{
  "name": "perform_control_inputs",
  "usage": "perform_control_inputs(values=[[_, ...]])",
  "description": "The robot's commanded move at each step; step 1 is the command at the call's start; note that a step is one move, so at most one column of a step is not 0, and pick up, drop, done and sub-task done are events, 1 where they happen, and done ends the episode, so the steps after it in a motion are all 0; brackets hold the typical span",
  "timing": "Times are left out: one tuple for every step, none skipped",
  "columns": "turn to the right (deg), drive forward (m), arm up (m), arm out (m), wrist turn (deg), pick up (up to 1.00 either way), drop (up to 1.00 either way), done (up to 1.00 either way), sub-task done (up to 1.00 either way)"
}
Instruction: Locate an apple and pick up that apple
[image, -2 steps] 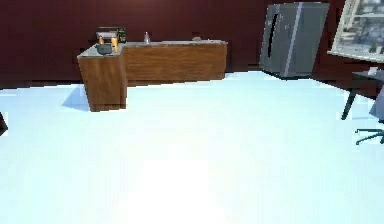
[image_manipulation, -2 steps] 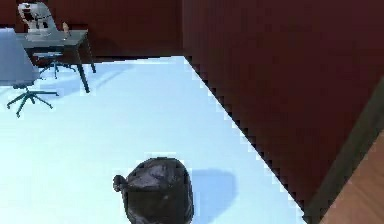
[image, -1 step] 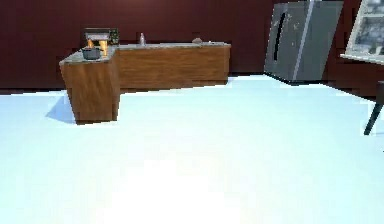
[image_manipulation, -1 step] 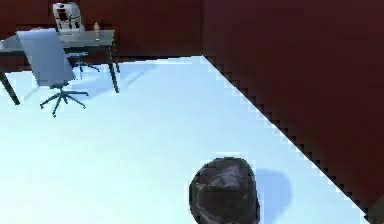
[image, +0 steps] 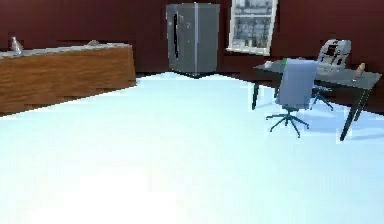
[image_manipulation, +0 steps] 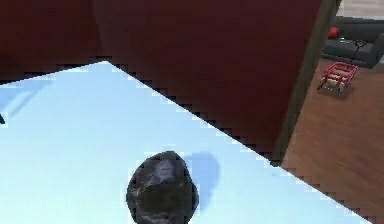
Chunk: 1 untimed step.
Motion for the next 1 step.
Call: perform_control_inputs(values=[[0.0, 0.45, 0.00, 0.00, 0.0, 0.00, 0.00, 0.00, 0.00]])
